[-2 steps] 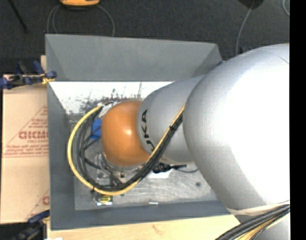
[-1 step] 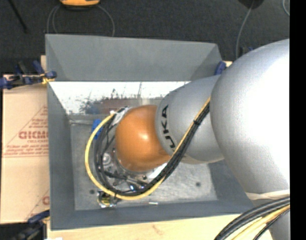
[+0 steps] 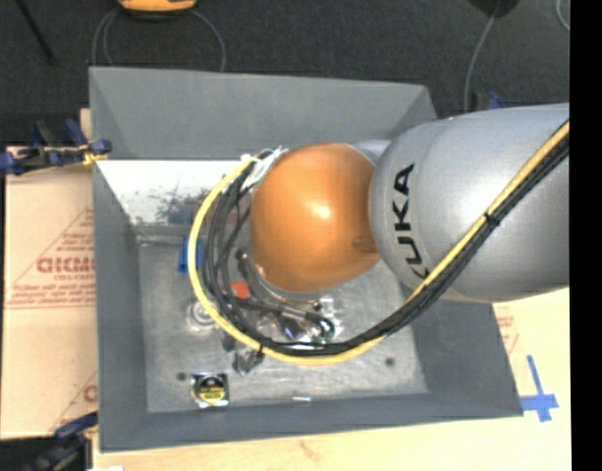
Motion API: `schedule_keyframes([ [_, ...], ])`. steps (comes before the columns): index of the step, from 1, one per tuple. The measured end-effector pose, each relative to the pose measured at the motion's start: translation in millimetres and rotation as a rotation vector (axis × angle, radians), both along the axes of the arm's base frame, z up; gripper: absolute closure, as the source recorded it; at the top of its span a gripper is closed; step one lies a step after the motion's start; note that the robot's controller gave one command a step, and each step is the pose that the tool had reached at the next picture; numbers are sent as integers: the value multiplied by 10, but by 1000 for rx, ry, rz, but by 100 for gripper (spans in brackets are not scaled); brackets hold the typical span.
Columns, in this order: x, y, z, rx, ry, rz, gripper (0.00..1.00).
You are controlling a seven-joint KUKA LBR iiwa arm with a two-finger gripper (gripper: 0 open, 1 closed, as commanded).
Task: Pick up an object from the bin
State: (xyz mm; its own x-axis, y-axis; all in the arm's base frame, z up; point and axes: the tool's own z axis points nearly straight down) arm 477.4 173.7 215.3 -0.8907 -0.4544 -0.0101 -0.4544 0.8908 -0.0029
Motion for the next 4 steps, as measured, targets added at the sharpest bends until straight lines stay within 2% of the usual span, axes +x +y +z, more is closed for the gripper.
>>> schedule_keyframes([
  [1,-17,13,-46,1,9,-2,0],
  [2,72,131,-1089,-1,13,184,0],
  [3,74,85,-1412,-2,-9,371,0],
  [4,68,100,-1409,2,-9,366,100],
])
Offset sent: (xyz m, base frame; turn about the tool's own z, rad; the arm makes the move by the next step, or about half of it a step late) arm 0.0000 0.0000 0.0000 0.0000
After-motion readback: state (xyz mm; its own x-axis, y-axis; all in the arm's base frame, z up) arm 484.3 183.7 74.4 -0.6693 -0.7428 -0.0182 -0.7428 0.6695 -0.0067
